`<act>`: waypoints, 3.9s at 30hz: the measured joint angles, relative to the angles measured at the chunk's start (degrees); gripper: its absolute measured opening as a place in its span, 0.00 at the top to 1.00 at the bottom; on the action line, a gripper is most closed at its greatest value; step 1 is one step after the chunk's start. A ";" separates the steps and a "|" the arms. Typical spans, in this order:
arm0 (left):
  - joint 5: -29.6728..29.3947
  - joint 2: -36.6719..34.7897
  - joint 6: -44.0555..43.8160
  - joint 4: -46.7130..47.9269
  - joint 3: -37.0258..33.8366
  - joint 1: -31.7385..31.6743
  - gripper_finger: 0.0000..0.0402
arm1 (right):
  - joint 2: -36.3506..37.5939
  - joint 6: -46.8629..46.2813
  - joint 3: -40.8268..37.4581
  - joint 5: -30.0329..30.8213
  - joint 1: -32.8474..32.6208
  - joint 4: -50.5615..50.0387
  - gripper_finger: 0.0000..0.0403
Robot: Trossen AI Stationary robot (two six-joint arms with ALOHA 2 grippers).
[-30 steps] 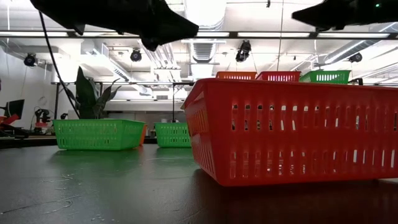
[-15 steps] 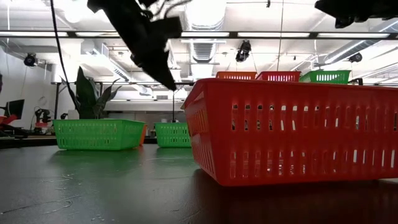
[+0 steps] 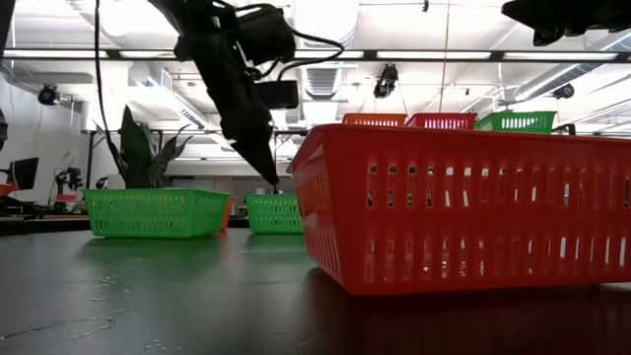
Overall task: Stack baskets on shelf by color
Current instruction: Stack the top green bin on the other green bin on the shelf
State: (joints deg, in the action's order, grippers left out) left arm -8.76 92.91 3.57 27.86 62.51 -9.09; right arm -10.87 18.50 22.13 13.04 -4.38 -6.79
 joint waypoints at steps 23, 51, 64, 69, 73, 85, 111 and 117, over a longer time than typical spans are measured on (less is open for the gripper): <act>-3.75 7.42 1.80 -6.36 -0.25 -1.84 0.89 | -0.04 -2.89 -0.34 -1.50 0.00 -0.31 0.98; -16.35 -4.50 4.62 -12.31 14.55 20.16 1.00 | 9.13 -0.89 -3.13 -10.63 -0.09 4.09 0.98; -12.83 -4.12 17.98 -32.94 12.99 16.55 1.00 | 9.93 -1.68 -3.17 -19.09 -0.11 7.06 0.98; -12.34 -4.08 14.38 -32.98 11.24 16.75 1.00 | 8.72 -2.91 -3.17 -18.99 -0.09 7.26 0.98; -12.38 -4.08 7.43 -32.90 7.79 17.29 1.00 | 5.88 -3.29 -3.10 -17.33 -0.11 8.01 0.98; -12.33 -3.99 -7.72 -32.93 -2.20 19.40 1.00 | -12.39 -7.01 1.03 -9.88 -0.09 10.53 0.98; -12.27 -4.01 -10.26 -28.82 -5.00 19.22 1.00 | -60.17 -8.50 46.97 -9.98 -0.09 -26.14 0.56; -12.27 -4.01 -8.82 -28.85 -5.00 19.23 1.00 | -69.25 -5.57 55.98 -10.01 -0.09 -31.11 0.55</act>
State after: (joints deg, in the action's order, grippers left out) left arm -21.04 88.90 -5.25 -0.99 57.52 10.14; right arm -80.12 12.93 78.12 3.03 -4.47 -37.89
